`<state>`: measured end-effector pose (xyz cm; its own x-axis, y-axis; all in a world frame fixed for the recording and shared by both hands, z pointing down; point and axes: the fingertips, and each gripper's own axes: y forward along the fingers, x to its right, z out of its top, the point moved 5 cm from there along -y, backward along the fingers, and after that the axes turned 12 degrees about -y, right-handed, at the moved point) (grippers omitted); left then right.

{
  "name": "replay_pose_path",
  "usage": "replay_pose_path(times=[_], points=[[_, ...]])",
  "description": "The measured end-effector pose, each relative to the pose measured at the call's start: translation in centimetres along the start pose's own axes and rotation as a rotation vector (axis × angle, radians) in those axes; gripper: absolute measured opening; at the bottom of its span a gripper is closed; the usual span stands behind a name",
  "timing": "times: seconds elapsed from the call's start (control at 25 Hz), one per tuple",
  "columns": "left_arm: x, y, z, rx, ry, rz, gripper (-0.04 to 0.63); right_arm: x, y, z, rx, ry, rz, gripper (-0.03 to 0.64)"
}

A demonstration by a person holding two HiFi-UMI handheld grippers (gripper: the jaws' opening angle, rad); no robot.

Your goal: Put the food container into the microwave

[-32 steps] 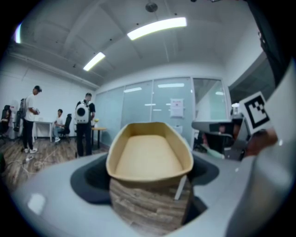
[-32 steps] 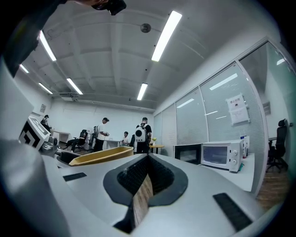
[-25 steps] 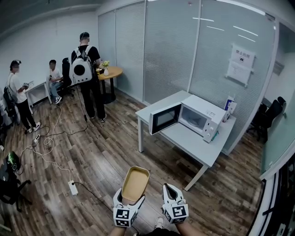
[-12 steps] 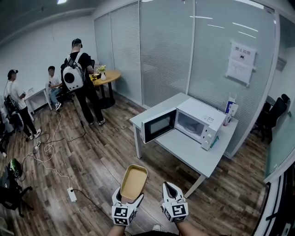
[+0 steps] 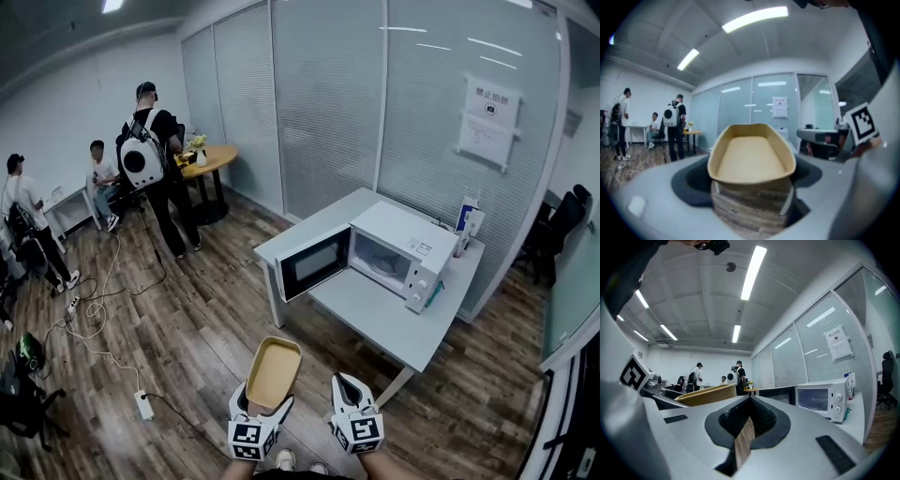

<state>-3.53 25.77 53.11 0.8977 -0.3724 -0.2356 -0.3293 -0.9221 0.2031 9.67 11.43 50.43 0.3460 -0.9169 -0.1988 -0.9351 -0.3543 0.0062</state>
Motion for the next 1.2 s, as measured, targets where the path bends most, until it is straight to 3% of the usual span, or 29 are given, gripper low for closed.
replay_pose_path(times=[0.32,0.68,0.92,1.2], points=[[-2.0,5.9,1.0,0.002,0.003,-0.063,0.482,2.1,4.7,-0.3,-0.014,-0.029,-0.040,0.008],[-6.1,13.0,3.9,0.006,-0.017,-0.172,0.482,5.2,11.5,-0.3,-0.038,-0.066,-0.173,0.008],[-9.8,15.5,4.3,-0.021,-0.022,-0.190,0.482,6.1,13.9,0.1,-0.064,-0.102,-0.230,0.008],[-10.1,18.4,4.5,-0.071,0.021,-0.251,0.482,6.8,15.0,-0.3,-0.106,-0.096,-0.294,0.008]])
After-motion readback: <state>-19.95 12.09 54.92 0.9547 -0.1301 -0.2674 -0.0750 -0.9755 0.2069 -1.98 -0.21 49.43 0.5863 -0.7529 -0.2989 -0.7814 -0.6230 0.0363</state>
